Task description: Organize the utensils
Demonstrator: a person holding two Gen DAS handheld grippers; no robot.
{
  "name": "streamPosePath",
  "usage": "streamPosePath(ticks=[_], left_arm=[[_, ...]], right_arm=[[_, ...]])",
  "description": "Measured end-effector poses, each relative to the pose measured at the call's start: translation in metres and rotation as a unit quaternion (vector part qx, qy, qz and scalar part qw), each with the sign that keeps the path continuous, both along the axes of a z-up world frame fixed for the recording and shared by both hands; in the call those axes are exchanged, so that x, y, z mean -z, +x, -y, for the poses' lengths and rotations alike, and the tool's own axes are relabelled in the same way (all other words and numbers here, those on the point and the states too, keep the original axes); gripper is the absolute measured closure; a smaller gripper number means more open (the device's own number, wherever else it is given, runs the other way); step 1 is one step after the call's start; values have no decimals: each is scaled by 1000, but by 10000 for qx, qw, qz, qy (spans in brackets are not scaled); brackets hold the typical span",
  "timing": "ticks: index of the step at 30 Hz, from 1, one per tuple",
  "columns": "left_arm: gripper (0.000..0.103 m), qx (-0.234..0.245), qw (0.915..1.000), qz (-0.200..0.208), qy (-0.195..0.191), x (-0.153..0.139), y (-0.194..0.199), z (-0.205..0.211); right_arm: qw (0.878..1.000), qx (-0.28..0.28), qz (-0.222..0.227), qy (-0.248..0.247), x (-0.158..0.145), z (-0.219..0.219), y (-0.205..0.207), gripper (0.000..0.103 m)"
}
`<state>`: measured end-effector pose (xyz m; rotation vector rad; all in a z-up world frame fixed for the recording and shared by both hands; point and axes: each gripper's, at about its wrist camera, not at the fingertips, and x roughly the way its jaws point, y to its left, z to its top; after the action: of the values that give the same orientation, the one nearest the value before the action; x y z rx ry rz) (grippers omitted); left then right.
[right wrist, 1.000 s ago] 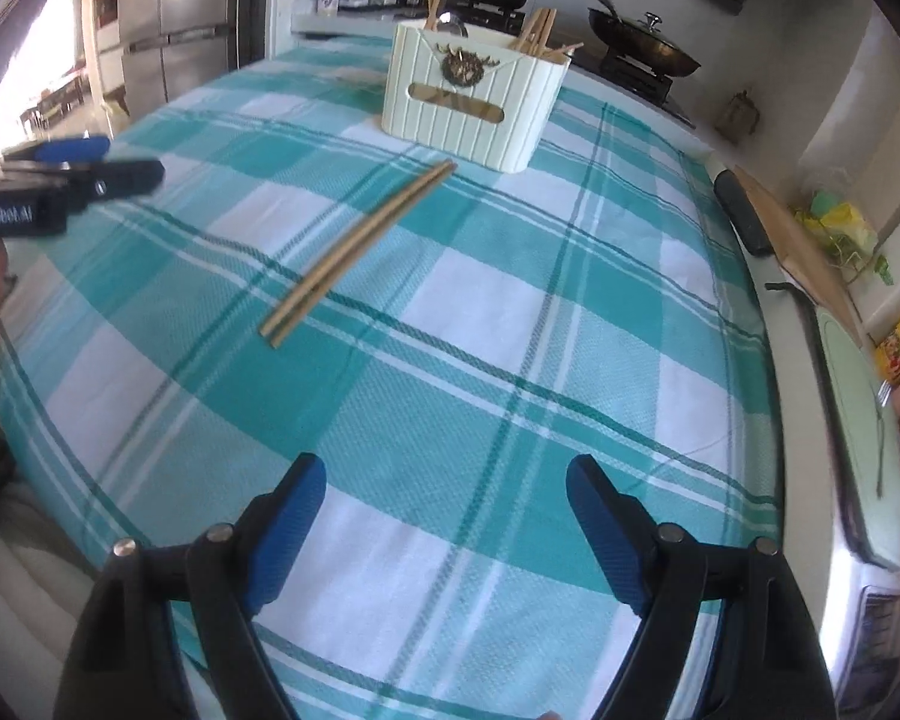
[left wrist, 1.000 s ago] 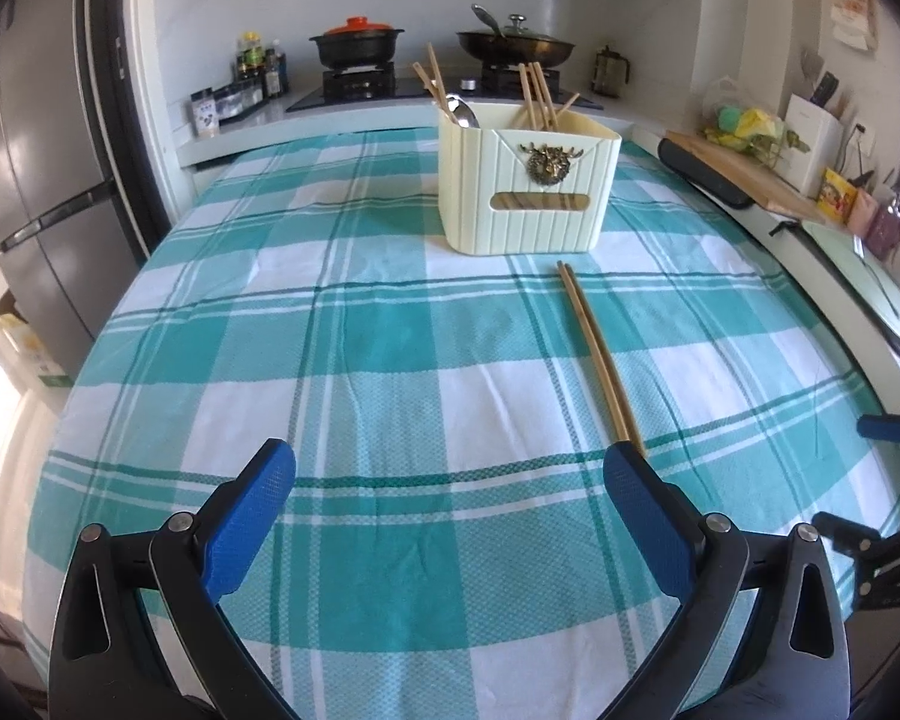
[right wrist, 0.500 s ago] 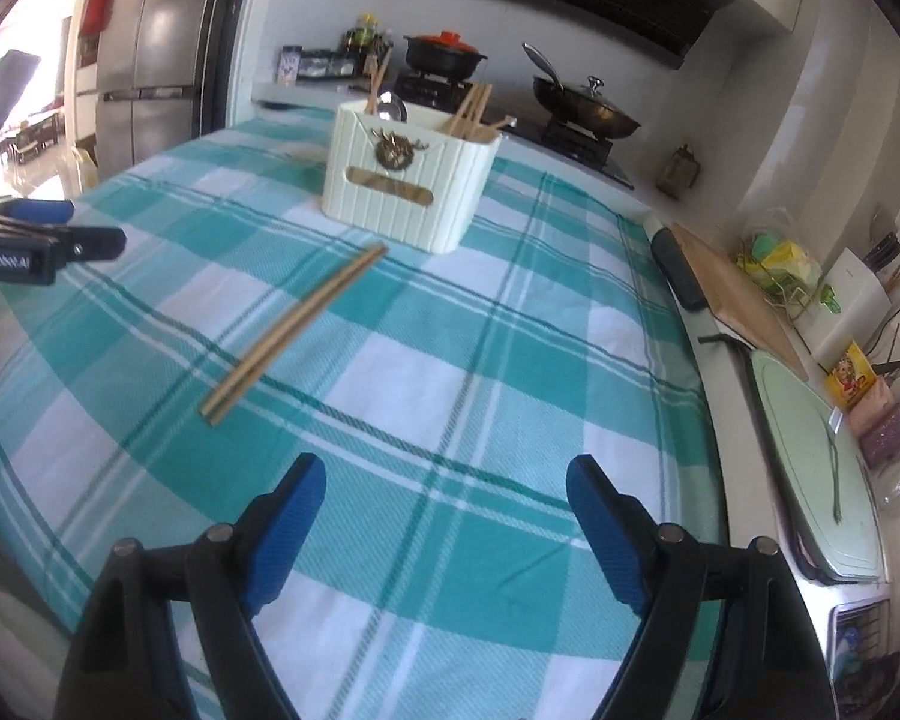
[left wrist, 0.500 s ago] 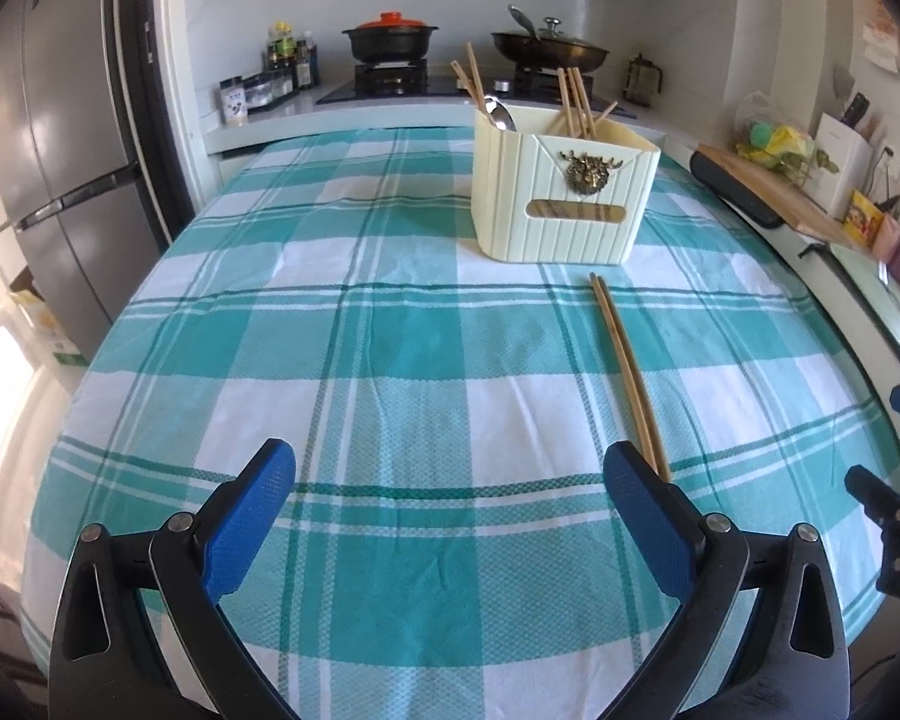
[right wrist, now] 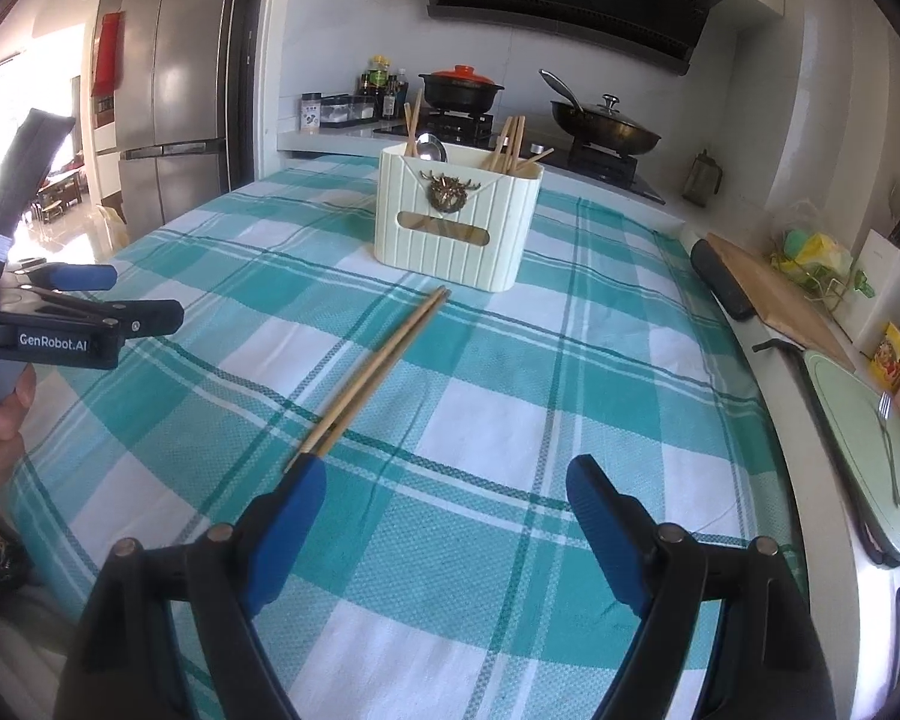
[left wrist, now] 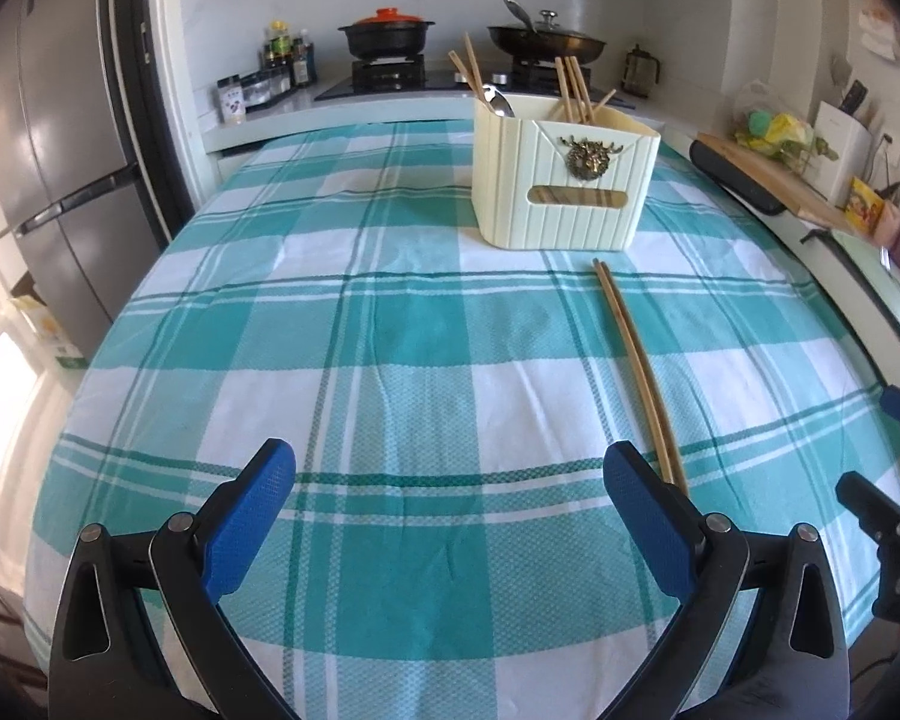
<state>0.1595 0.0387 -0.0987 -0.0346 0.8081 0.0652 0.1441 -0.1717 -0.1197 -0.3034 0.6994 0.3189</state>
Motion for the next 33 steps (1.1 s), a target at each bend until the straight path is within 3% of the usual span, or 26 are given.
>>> streamPosePath(ticks=[22, 33], left_arm=[[1, -131, 9994, -310, -23, 15, 12, 0], [1, 209, 9975, -584, -334, 22, 71, 16]], right_arm=[[9997, 138, -149, 114, 11, 7, 6, 19], [9980, 435, -368, 257, 20, 25, 13, 19]])
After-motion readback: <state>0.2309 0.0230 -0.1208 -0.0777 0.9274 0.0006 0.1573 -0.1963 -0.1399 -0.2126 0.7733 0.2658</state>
